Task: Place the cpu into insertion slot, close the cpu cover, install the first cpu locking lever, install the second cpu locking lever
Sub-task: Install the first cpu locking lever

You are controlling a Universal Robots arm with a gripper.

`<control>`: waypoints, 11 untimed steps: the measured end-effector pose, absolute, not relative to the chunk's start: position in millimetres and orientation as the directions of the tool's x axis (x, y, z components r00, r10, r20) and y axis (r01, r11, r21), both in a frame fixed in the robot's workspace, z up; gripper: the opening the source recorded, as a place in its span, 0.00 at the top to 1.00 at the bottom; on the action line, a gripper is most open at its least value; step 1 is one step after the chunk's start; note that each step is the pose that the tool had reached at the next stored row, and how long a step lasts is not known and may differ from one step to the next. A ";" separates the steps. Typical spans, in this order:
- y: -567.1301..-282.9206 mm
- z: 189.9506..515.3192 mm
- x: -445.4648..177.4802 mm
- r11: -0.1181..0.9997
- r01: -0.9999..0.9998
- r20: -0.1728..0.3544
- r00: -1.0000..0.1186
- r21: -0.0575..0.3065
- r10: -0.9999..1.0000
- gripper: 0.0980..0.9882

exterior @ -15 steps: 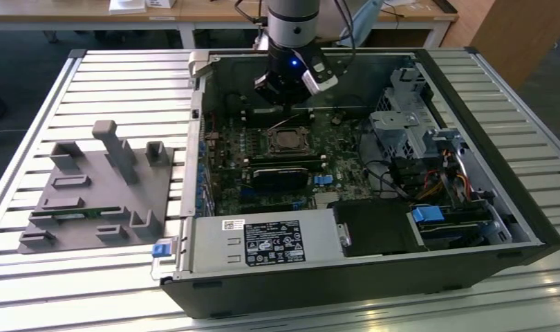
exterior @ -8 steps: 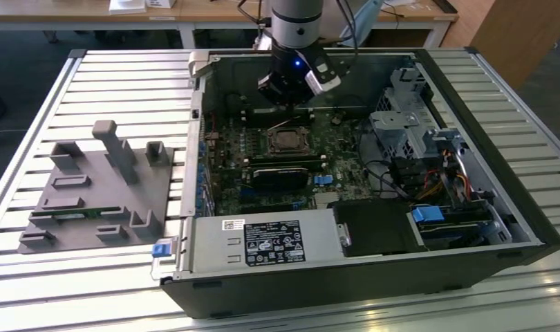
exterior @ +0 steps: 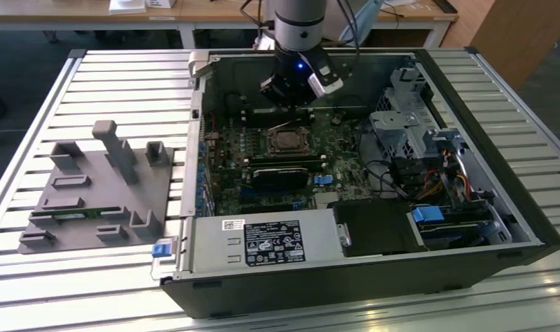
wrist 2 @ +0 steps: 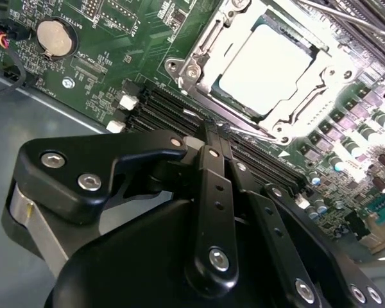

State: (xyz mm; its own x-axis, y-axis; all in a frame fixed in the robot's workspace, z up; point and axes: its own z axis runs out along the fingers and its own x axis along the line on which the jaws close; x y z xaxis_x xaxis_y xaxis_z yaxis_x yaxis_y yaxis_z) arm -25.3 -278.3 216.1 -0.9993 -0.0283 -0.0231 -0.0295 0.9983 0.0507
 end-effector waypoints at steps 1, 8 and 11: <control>-278.3 215.2 -24.6 0.998 -0.030 -0.023 -0.999 0.051 -0.028 0.97; -278.3 209.1 -19.8 0.998 -0.029 -0.023 -0.999 0.050 -0.028 0.97; -278.3 206.8 -19.4 0.998 -0.029 -0.023 -0.999 0.050 -0.028 0.97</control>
